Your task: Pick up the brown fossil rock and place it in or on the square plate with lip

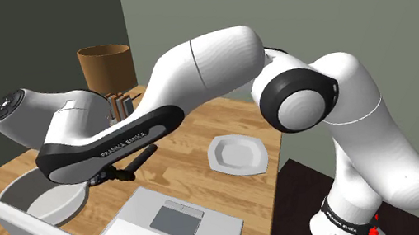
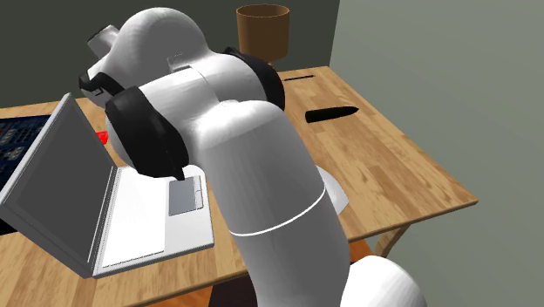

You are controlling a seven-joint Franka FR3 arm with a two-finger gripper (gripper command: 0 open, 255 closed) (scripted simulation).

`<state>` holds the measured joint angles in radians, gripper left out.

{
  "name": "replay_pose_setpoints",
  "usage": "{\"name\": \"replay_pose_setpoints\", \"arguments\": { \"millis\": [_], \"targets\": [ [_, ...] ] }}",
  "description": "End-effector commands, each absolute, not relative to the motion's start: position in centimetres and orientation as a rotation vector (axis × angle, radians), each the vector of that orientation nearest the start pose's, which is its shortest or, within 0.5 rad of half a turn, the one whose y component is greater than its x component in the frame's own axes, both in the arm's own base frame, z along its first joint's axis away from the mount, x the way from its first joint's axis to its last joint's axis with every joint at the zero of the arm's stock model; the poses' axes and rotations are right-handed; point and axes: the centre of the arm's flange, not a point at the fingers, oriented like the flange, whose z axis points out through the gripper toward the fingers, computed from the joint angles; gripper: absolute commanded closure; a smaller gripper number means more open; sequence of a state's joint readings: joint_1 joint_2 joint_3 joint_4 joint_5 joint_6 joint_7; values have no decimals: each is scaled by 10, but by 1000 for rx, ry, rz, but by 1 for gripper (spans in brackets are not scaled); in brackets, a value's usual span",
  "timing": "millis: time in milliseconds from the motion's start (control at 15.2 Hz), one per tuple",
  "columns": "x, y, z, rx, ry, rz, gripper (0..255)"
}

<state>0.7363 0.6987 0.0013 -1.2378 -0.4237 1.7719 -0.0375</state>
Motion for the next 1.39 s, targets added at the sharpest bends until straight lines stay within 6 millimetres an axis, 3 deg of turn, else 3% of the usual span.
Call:
{"name": "replay_pose_setpoints", "arguments": {
  "millis": [0,462,1320],
  "targets": [
    [562,463,360,-3226,-1549,24,255],
    [562,462,394,-3226,-1549,24,255],
    [478,313,399,-3226,-1549,24,255]
  ]
}}
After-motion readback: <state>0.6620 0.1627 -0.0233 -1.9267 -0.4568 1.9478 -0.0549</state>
